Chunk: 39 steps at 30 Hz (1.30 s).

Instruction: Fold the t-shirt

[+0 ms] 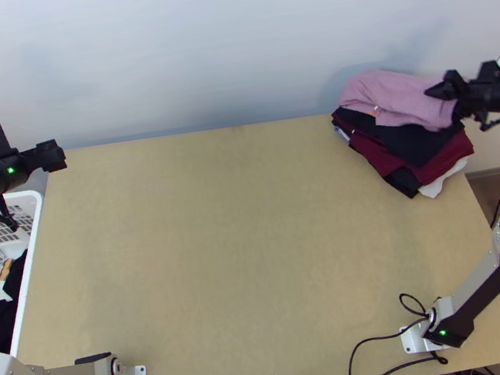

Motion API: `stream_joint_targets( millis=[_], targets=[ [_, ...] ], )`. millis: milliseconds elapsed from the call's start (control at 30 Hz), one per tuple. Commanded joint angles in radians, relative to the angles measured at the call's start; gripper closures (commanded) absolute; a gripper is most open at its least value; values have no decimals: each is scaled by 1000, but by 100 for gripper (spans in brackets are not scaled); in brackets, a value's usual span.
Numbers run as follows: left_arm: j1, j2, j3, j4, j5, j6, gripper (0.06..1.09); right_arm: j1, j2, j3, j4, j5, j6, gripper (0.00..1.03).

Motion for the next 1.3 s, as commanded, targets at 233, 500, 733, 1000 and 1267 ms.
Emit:
stream_joint_targets(
  millis=[233,500,733,1000,1267],
  targets=[
    [5,-26,-22,0,-7,16,9,-123,-152,-166,0,183,-148,4],
    [7,-26,-19,3,-9,19,9,9,-304,-239,269,343,-161,4],
    [30,-28,-7,2,-7,27,9,199,-259,-304,479,473,-154,4],
    [38,-31,-11,-17,-7,31,9,167,-114,-391,574,561,-37,4],
    [15,-34,-27,-20,-6,14,9,82,-169,-565,597,570,-14,4]
  ],
)
